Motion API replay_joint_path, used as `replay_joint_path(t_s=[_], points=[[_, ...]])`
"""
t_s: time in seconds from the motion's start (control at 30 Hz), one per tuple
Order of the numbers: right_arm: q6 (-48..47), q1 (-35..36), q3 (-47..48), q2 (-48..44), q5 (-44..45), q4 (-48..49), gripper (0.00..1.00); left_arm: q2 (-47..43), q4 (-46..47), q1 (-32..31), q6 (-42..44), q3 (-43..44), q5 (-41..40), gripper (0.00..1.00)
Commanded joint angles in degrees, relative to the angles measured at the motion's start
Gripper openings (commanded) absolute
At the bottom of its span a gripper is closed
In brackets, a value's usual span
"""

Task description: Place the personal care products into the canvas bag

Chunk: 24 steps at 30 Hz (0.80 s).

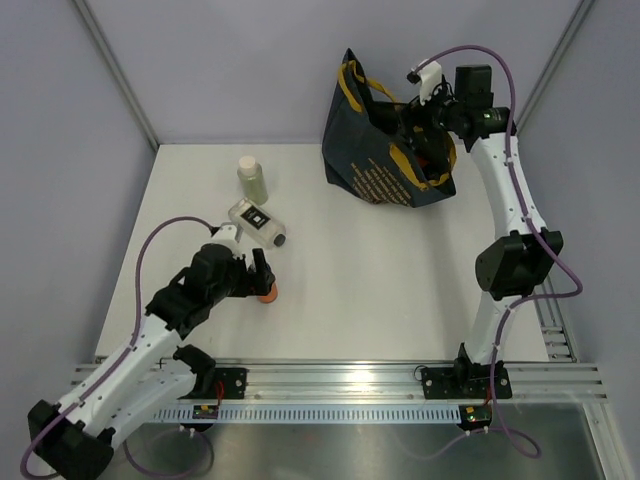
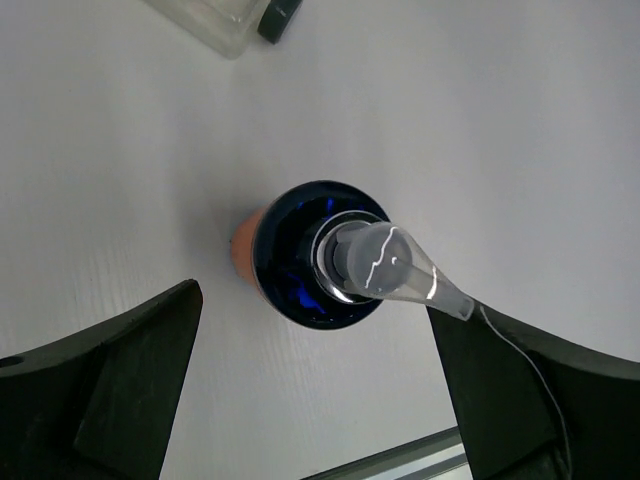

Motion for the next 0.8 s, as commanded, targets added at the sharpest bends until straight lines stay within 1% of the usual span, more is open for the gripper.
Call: replay_joint_path(t_s=[0.0,0.13,0.17,0.2,0.27,0.3,0.37,0.4,0.47,0.5,0.53,0.57,0.6,0.67,0.7,0.73,0.77], points=[[4.32,-0.26,-3.08,-7.92,-10.39,-0.66,0.99,3.29,1.55,-2.82,-0.08,2.70,-8.89,0.99],[7.66,-1.31,-8.17,-11.71,-15.48,0.23,0.99,8.74,6.73,-8.00,-1.84,2.35,-15.49,0.98],[8.37,-1.49,-8.88,-12.42,-16.54,0.14,1.00,11.54,7.96,-8.54,-1.93,2.26,-16.90,0.97],[9.33,-1.75,-9.59,-13.73,-17.42,0.14,0.99,12.96,10.32,-8.98,-1.93,2.00,-19.78,0.93],[10.13,-2.19,-11.96,-15.14,-19.62,0.14,1.00,16.64,12.10,-9.51,-2.64,1.73,-22.70,0.85],[10.39,-2.28,-12.84,-16.71,-20.24,-0.04,0.99,17.71,14.37,-9.60,-2.55,1.39,-24.19,0.79],[10.48,-2.46,-15.82,-18.39,-21.30,0.14,0.99,19.55,17.01,-9.68,-2.11,0.86,-24.73,0.68],[10.57,-2.46,-16.97,-19.97,-21.39,0.22,1.00,19.91,19.90,-9.60,-1.76,0.07,-24.56,0.50],[10.57,-2.81,-20.13,-21.56,-21.48,0.40,0.99,20.44,22.03,-9.60,-1.41,-0.29,-23.60,0.30],[10.92,-2.90,-21.27,-23.04,-21.65,0.40,0.99,20.70,23.52,-9.60,-1.15,-0.20,-22.20,0.22],[11.19,-3.07,-23.20,-23.67,-22.35,0.49,1.00,20.79,24.23,-9.51,-1.14,-0.03,-21.05,0.09],[11.54,-3.51,-24.09,-24.28,-22.79,0.66,0.99,20.71,25.19,-9.42,-1.14,0.06,-19.56,0.03],[12.67,-3.69,-24.97,-25.42,-23.49,0.75,0.99,20.53,26.77,-9.07,-1.49,0.32,-15.37,0.00],[14.52,-4.21,-28.39,-26.48,-25.86,2.41,0.99,20.62,29.84,-4.70,-6.22,-0.19,-7.20,0.00],[16.62,-4.74,-29.97,-27.53,-27.26,3.21,0.99,20.88,35.25,-2.59,-8.50,-0.81,2.42,0.00],[17.42,-4.74,-33.20,-27.89,-29.28,4.00,0.99,22.10,37.92,0.74,-13.22,-1.51,6.08,0.00],[17.95,-4.83,-34.80,-28.33,-29.99,5.31,1.00,23.07,41.08,1.73,-15.19,-2.48,9.86,0.00]])
